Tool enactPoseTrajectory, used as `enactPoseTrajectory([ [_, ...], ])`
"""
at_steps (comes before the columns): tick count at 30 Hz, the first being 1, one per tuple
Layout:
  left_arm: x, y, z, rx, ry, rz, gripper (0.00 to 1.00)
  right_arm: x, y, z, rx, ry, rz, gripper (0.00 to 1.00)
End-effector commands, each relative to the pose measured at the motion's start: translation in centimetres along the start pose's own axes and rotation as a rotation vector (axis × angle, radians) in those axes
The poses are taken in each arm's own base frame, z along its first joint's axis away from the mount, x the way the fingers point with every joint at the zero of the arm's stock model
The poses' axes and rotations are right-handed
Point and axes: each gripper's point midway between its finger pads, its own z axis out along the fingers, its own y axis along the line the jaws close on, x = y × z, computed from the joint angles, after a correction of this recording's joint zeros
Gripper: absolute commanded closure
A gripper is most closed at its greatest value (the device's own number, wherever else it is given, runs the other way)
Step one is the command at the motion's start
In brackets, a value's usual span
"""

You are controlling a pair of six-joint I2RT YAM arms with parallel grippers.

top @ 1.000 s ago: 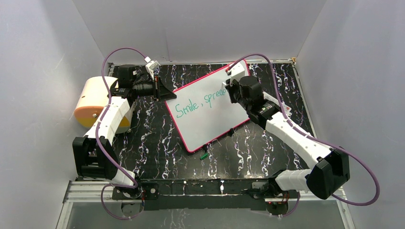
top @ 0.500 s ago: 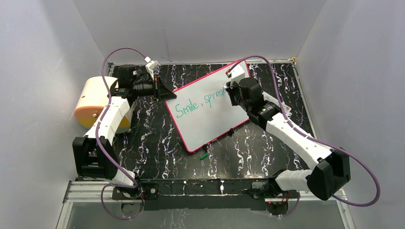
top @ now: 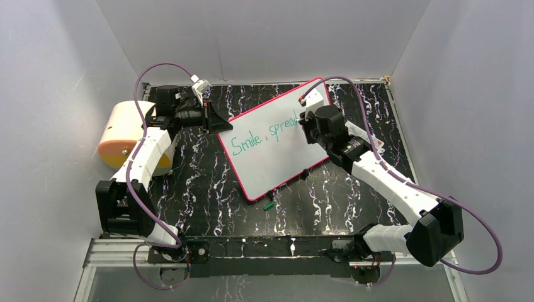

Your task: Write a sentence on the whiteboard

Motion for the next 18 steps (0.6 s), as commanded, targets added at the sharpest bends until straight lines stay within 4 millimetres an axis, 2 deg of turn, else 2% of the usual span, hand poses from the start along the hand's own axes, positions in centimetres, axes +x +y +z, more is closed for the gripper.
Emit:
enactPoseTrajectory([
  [1, 2.8, 1.3, 0.6, -0.034, 0.068, -0.065, 1.0, -0.5, -0.4, -0.8, 0.009, -0.028, 0.019, 1.0],
  [12, 2.9, 1.3, 0.6, -0.034, 0.069, -0.066, 1.0, -0.8, -1.1, -0.8, 0.045, -0.042, 0.019, 1.0],
  [18, 2.8, 1.4, 0.6, -0.038, 0.068, -0.065, 1.0, -2.4, -1.5, -1.4, 0.058, -0.101, 0.032, 1.0],
])
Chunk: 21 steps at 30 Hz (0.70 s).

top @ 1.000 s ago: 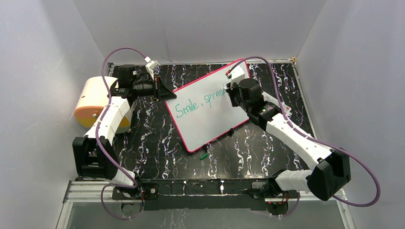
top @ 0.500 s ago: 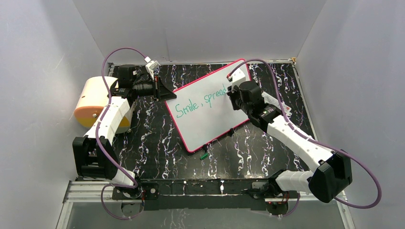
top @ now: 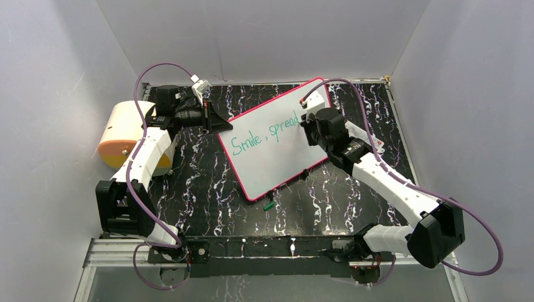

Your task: Write a sentence on the whiteboard

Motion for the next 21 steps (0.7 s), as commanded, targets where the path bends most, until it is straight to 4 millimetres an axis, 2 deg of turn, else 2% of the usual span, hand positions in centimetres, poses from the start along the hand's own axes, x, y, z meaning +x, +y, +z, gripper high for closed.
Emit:
enactPoseTrajectory([
  [1, 2.8, 1.4, 0.6, -0.038, 0.068, -0.065, 1.0, -3.6, -1.1, -1.4, 0.033, -0.131, 0.034, 1.0],
  [4, 2.8, 1.4, 0.6, -0.038, 0.068, -0.064, 1.0, -4.1, -1.4, -1.9, 0.04, -0.147, 0.034, 1.0],
  [11, 2.8, 1.4, 0.6, -0.039, 0.068, -0.065, 1.0, -3.5, -1.9, -2.5, 0.059, -0.126, 0.033, 1.0],
  [21, 2.9, 1.5, 0.6, -0.039, 0.071, -0.068, 1.0, -2.2, -0.1, -3.8, -0.024, -0.095, 0.059, 1.0],
])
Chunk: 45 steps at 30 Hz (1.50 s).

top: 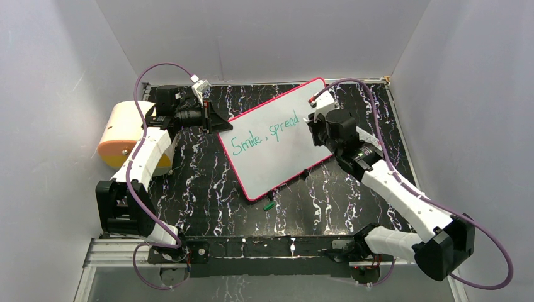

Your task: Write a sentence on the whiteboard

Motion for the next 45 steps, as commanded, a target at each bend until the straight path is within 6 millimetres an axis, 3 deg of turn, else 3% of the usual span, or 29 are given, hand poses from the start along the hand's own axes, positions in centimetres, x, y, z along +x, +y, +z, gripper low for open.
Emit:
enactPoseTrajectory([
  [1, 2.9, 1.5, 0.6, -0.04, 0.071, -0.068, 1.0, -0.5, 1.1, -1.3, -0.04, -0.026, 0.03, 1.0],
  [24, 2.4, 1.1, 0.5, -0.04, 0.051, -0.051, 1.0, 1.3, 13.0, -5.2, -0.088, -0.041, -0.068, 1.0],
  [33, 2.2, 0.9, 0.5, -0.04, 0.043, -0.045, 1.0, 3.2, 16.8, -5.5, -0.094, -0.028, -0.111, 1.0],
  [38, 2.3, 0.9, 0.4, -0.041, 0.044, -0.047, 1.0, 4.1, 18.1, -5.0, -0.073, -0.016, -0.127, 1.0],
  [45, 2.2, 0.8, 0.4, -0.044, 0.04, -0.043, 1.0, 4.8, 18.3, -4.5, -0.046, -0.011, -0.135, 1.0],
])
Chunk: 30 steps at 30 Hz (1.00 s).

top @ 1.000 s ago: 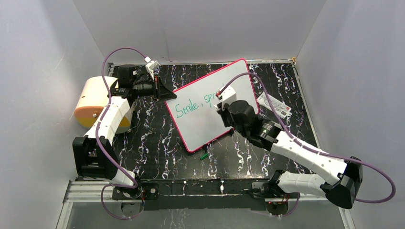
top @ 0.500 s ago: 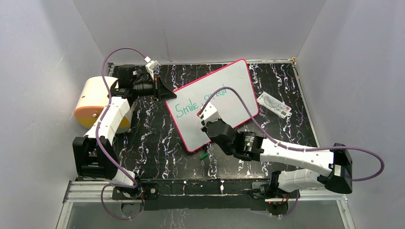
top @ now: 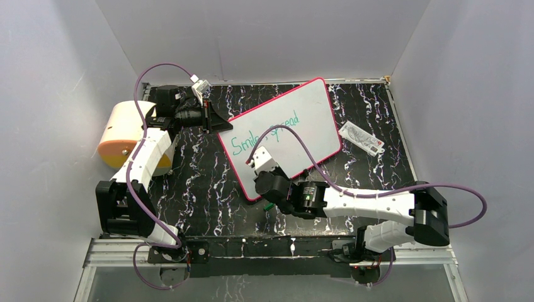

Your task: Write a sentence on the whiteboard

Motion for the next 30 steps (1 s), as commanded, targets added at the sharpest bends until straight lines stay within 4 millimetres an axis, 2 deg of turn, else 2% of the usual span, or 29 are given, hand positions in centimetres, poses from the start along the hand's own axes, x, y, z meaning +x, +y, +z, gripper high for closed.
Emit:
enactPoseTrajectory([
  [1, 2.3, 0.7, 0.3, -0.044, 0.049, -0.041, 1.0, -1.9, -0.4, 0.0, 0.044, -0.065, 0.081, 1.0],
  [30, 2.3, 0.9, 0.4, -0.043, 0.052, -0.053, 1.0, -0.9, 0.5, 1.9, 0.078, -0.051, 0.05, 1.0],
])
